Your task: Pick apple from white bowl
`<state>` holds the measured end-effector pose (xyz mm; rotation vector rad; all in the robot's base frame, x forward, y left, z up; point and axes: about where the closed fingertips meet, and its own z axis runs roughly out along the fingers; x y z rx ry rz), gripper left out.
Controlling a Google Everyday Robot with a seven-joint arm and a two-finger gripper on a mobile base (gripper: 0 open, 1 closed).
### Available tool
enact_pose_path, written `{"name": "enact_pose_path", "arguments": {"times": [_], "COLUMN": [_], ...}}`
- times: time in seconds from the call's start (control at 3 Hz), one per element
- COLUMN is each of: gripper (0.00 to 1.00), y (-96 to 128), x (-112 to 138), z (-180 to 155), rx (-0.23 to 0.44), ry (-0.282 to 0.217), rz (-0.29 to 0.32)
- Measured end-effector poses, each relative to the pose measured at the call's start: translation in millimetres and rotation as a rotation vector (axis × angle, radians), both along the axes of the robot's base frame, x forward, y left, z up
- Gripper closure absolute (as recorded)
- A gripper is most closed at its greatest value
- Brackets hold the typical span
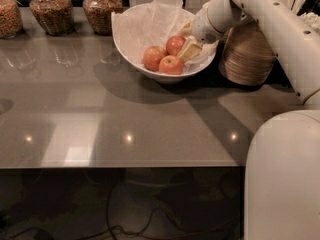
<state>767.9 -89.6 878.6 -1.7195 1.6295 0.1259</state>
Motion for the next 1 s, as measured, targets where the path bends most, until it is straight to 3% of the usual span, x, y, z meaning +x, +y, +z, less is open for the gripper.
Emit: {"name": "enact_pose_path", "arguments": {"times": [0.67,1.0], "gripper": [1.0,1.0], "y": [-8.2,-18.6], "x": [-17.9,-38.2], "z": [47.6,71.2], "rx": [0.008,0.032], "ry": [-0.084,-0.097], "rz": [0.013,0.025]}}
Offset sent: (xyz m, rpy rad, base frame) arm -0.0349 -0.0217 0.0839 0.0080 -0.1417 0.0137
